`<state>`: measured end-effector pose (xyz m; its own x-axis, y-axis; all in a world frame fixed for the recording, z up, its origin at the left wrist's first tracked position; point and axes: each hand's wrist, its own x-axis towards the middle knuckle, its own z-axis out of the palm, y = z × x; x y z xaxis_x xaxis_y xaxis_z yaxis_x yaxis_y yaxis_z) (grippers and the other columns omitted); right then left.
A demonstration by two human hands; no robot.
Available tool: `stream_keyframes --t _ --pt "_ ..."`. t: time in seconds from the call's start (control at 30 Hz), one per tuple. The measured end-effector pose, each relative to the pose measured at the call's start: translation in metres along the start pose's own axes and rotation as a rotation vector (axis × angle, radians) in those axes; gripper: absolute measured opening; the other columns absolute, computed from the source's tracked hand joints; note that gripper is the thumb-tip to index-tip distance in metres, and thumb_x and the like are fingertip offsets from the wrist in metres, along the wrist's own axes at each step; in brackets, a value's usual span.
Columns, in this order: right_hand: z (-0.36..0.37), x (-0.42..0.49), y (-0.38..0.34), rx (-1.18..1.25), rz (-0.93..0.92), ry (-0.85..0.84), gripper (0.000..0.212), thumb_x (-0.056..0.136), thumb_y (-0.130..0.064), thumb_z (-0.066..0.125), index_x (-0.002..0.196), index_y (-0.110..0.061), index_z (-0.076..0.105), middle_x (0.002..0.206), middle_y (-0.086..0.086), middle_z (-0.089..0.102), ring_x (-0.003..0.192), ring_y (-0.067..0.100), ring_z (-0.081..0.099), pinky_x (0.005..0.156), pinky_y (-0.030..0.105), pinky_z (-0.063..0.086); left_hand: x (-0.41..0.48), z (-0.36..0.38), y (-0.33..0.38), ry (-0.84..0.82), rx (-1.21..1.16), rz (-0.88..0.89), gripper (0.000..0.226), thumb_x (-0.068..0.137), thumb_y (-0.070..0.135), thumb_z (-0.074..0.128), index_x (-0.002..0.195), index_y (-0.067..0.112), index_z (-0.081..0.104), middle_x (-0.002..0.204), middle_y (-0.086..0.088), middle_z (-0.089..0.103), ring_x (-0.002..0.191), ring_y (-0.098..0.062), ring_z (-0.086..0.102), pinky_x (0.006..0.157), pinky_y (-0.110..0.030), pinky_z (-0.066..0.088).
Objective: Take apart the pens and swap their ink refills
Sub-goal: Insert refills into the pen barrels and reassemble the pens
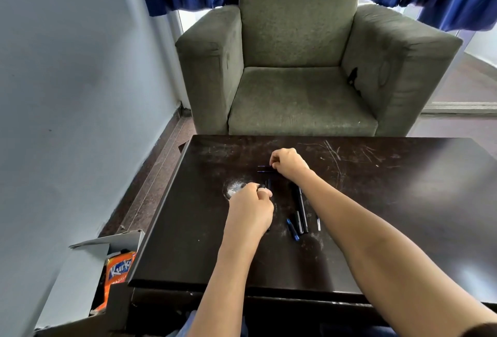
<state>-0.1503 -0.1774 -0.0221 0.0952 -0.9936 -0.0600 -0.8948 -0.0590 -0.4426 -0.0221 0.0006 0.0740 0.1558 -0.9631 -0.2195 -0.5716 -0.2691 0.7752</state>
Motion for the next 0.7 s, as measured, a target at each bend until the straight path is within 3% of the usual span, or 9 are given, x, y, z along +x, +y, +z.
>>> stream_keyframes --t 0.13,0.37,0.57,0.7 --pt "0.0057 -0.0027 -0.0003 -0.007 0.007 0.016 0.018 0.088 -0.008 0.053 0.094 -0.014 0.069 0.101 0.010 0.068 0.095 0.030 0.063 0.078 0.036 0.053 -0.0025 0.0000 0.0023 -0.007 -0.005 -0.005 0.036 0.101 0.018 0.030 0.116 0.014 0.062 0.117 -0.006 0.064 0.088 -0.013 0.054 0.072 -0.022 0.039" --pt "0.0055 -0.0029 0.0003 0.017 -0.001 0.017 0.020 0.090 -0.010 0.051 0.098 -0.013 0.070 0.105 0.010 0.068 0.097 0.029 0.063 0.079 0.034 0.051 -0.0022 -0.0015 0.0042 -0.012 0.010 -0.024 0.035 0.102 0.019 0.030 0.118 0.016 0.061 0.118 -0.005 0.063 0.087 -0.011 0.053 0.068 -0.020 0.038" --pt "0.0027 -0.0040 0.0043 0.012 -0.054 -0.035 0.019 0.084 -0.019 0.067 0.102 -0.013 0.069 0.103 0.007 0.068 0.097 0.024 0.063 0.083 0.035 0.053 -0.0023 -0.0008 0.0060 -0.020 0.014 -0.037 0.035 0.102 0.020 0.030 0.120 0.016 0.060 0.120 -0.005 0.062 0.089 -0.012 0.054 0.071 -0.022 0.040" --pt "0.0048 -0.0046 0.0028 -0.016 -0.063 -0.010 0.017 0.085 -0.016 0.066 0.101 -0.013 0.068 0.106 0.008 0.067 0.098 0.024 0.062 0.080 0.034 0.051 -0.0027 0.0005 0.0064 -0.024 0.019 -0.031 0.034 0.102 0.020 0.030 0.116 0.017 0.061 0.117 -0.005 0.063 0.087 -0.012 0.055 0.072 -0.023 0.041"
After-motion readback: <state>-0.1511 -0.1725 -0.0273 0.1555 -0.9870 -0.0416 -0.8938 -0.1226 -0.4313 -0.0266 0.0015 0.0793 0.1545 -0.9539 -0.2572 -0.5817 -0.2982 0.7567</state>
